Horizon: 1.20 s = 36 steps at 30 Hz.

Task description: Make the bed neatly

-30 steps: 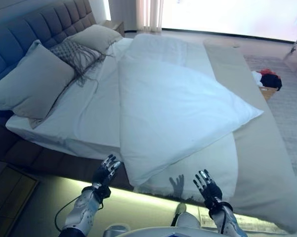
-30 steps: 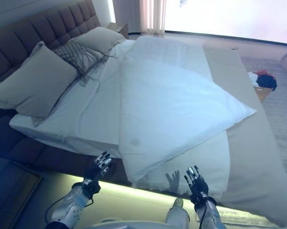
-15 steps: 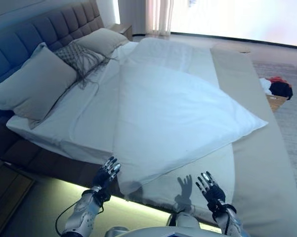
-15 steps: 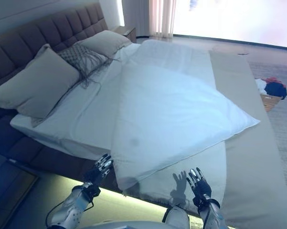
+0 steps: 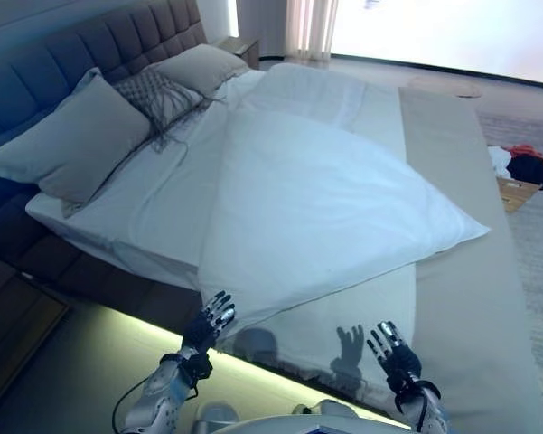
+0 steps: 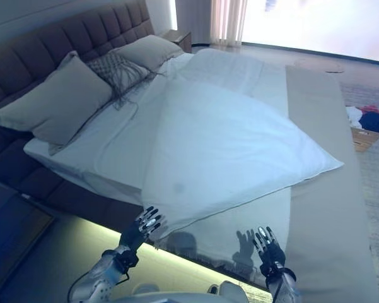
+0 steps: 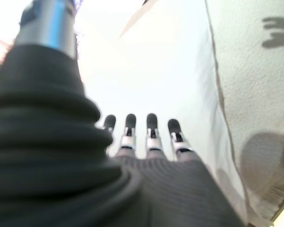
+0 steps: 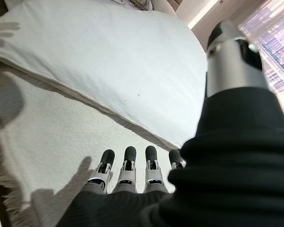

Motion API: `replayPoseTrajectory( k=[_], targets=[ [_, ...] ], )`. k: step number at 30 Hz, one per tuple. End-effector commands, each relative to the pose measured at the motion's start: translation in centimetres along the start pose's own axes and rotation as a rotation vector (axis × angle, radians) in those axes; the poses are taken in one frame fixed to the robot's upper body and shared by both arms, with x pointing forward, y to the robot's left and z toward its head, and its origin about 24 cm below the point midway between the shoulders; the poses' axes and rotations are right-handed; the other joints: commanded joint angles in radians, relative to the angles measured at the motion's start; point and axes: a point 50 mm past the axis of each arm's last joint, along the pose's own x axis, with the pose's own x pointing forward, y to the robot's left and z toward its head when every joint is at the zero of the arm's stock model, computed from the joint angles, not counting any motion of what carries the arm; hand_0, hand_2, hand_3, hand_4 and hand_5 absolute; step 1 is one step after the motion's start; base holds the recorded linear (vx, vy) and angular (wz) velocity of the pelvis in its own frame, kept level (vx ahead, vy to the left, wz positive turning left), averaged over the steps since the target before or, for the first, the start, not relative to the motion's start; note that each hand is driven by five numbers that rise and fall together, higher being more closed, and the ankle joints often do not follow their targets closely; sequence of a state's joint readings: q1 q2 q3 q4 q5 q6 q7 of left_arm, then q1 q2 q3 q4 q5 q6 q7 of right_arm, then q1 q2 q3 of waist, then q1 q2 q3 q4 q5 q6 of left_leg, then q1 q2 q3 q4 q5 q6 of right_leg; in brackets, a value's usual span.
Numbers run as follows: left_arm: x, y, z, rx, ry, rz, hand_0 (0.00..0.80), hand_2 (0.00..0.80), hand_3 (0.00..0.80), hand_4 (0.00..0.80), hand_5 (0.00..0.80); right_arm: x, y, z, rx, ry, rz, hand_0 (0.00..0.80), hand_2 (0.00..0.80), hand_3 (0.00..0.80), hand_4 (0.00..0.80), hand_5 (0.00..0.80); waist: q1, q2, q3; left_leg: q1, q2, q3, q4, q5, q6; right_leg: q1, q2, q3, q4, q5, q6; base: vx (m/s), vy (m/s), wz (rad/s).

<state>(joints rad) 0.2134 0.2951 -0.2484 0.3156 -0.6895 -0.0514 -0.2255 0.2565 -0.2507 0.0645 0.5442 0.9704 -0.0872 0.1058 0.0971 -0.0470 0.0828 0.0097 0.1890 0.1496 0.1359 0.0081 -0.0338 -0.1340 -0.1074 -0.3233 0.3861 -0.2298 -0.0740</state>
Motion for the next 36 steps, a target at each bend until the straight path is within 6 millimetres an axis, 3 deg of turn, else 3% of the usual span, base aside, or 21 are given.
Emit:
replayPoseTrajectory(
  k=[1, 4, 6, 7, 9, 11, 14, 17, 19, 21, 23, 27, 31, 36],
  targets=[
    [-0.2, 0.3, 2.4, 0.031, -0.112, -0.021, 0.0, 0.0, 0.0, 0.0, 0.0, 0.2, 1.5, 1.8, 0.023, -0.098, 0.047, 0.0, 0.0, 0.0, 0.0, 0.0, 0.019, 0.012, -0.003, -0.032, 0.051, -0.039, -0.124, 0.213, -0.115, 0.196, -0.007, -0.015, -0.301, 0.198, 0.149, 0.199, 0.225, 0.06],
    [-0.2, 0.4, 2.3, 0.035, -0.098, -0.037, 0.0, 0.0, 0.0, 0.0, 0.0, 0.0, 1.6, 1.7, 0.028, -0.113, 0.044, 0.0, 0.0, 0.0, 0.0, 0.0, 0.016, 0.028, -0.003, -0.025, 0.05, -0.025, -0.146, 0.187, -0.115, 0.2, -0.036, -0.019, -0.265, 0.18, 0.159, 0.211, 0.259, -0.01],
    [-0.1, 0.5, 2.6, 0.051, -0.098, -0.055, 0.0, 0.0, 0.0, 0.0, 0.0, -0.1, 1.7, 1.8, 0.032, -0.125, 0.049, 0.0, 0.0, 0.0, 0.0, 0.0, 0.006, 0.025, -0.001, -0.012, 0.026, -0.01, -0.127, 0.114, -0.106, 0.202, -0.078, -0.011, -0.227, 0.157, 0.185, 0.207, 0.244, 0.05],
    [-0.1, 0.5, 2.7, 0.058, -0.1, -0.062, 0.0, 0.0, 0.0, 0.0, 0.0, -0.1, 1.7, 1.8, 0.033, -0.13, 0.051, 0.0, 0.0, 0.0, 0.0, 0.0, 0.007, 0.024, 0.005, -0.019, 0.021, 0.003, -0.115, 0.114, -0.094, 0.196, -0.088, -0.019, -0.218, 0.166, 0.183, 0.188, 0.322, 0.09],
    [-0.1, 0.7, 3.3, 0.082, -0.102, -0.05, 0.0, 0.0, 0.0, 0.0, 0.0, -0.1, 2.0, 1.1, 0.034, -0.119, 0.036, 0.0, 0.0, 0.0, 0.0, 0.0, 0.0, 0.024, 0.01, -0.016, -0.026, 0.002, -0.073, 0.054, -0.056, 0.173, -0.173, 0.005, -0.132, 0.157, 0.215, 0.212, 0.386, 0.02],
    [-0.2, 0.8, 3.7, 0.077, -0.122, -0.038, 0.0, 0.0, 0.0, 0.0, 0.0, -0.2, 2.0, 0.6, 0.064, -0.089, 0.052, 0.0, 0.0, 0.0, 0.0, 0.0, 0.002, 0.019, 0.007, -0.029, -0.077, -0.012, -0.022, 0.013, -0.012, 0.175, -0.232, 0.041, -0.105, 0.217, 0.237, 0.264, 0.327, -0.07],
    [-0.3, 1.3, 3.8, 0.05, -0.119, 0.009, 0.0, 0.0, 0.0, 0.0, 0.0, -0.4, 2.5, -0.2, 0.003, -0.071, 0.085, 0.0, 0.0, 0.0, 0.0, 0.0, 0.009, 0.024, -0.003, -0.015, -0.141, -0.019, -0.02, -0.02, 0.049, 0.119, -0.31, 0.094, -0.007, 0.324, 0.238, 0.21, 0.325, -0.23],
    [0.3, 1.0, 3.8, 0.076, -0.108, -0.002, 0.0, 0.0, 0.0, 0.0, 0.0, -0.3, 3.0, -0.3, 0.028, -0.082, 0.081, 0.0, 0.0, 0.0, 0.0, 0.0, 0.013, 0.042, -0.019, -0.017, -0.185, -0.022, -0.019, -0.041, 0.089, 0.097, -0.345, 0.108, 0.088, 0.326, 0.22, 0.161, 0.367, 0.0],
    [0.4, 0.8, 3.4, 0.073, -0.095, 0.012, 0.0, 0.0, 0.0, 0.0, 0.0, -0.4, 2.9, -0.3, 0.01, -0.072, 0.071, 0.0, 0.0, 0.0, 0.0, 0.0, 0.01, 0.053, -0.025, -0.003, -0.22, -0.032, -0.027, -0.048, 0.113, 0.054, -0.339, 0.112, 0.179, 0.336, 0.205, 0.185, 0.332, 0.11],
    [0.2, 0.9, 3.2, 0.066, -0.089, 0.035, 0.0, 0.0, 0.0, 0.0, 0.0, -0.6, 2.8, -0.1, -0.006, -0.071, 0.077, 0.0, 0.0, 0.0, 0.0, 0.0, 0.011, 0.045, -0.025, 0.026, -0.248, -0.041, -0.034, -0.074, 0.117, 0.037, -0.33, 0.107, 0.185, 0.34, 0.223, 0.219, 0.178, -0.01],
    [0.2, 1.2, 3.4, 0.057, -0.098, 0.058, 0.0, 0.0, 0.0, 0.0, 0.0, -0.4, 2.8, 0.3, -0.005, -0.083, 0.088, 0.0, 0.0, 0.0, 0.0, 0.0, 0.004, 0.032, -0.023, 0.037, -0.258, -0.022, -0.047, -0.063, 0.117, 0.018, -0.294, 0.053, 0.038, 0.39, 0.21, 0.117, -0.018, -0.3],
    [0.9, 1.1, 4.3, 0.071, -0.118, 0.054, 0.0, 0.0, 0.0, 0.0, 0.0, 0.3, 2.4, 0.9, 0.003, -0.087, 0.077, 0.0, 0.0, 0.0, 0.0, 0.0, -0.031, -0.025, -0.005, 0.092, -0.283, -0.004, -0.069, -0.12, 0.103, -0.036, -0.239, 0.027, -0.275, 0.506, 0.27, 0.19, -0.161, -0.6],
    [1.1, 1.1, 5.1, 0.087, -0.138, 0.037, 0.0, 0.0, 0.0, 0.0, 0.0, 0.4, 2.1, 0.5, 0.025, -0.073, 0.09, 0.0, 0.0, 0.0, 0.0, 0.0, -0.026, -0.042, 0.004, 0.105, -0.255, 0.024, -0.071, -0.146, 0.107, -0.025, -0.216, 0.023, -0.291, 0.512, 0.29, 0.108, -0.159, -0.32],
    [0.4, 1.2, 4.5, 0.106, -0.115, 0.055, 0.0, 0.0, 0.0, 0.0, 0.0, 0.3, 2.1, -0.2, 0.045, -0.052, 0.109, 0.0, 0.0, 0.0, 0.0, 0.0, 0.005, -0.052, -0.001, 0.095, -0.215, 0.032, -0.034, -0.146, 0.1, 0.037, -0.219, -0.001, -0.235, 0.453, 0.281, 0.093, -0.205, 0.19]
  ],
)
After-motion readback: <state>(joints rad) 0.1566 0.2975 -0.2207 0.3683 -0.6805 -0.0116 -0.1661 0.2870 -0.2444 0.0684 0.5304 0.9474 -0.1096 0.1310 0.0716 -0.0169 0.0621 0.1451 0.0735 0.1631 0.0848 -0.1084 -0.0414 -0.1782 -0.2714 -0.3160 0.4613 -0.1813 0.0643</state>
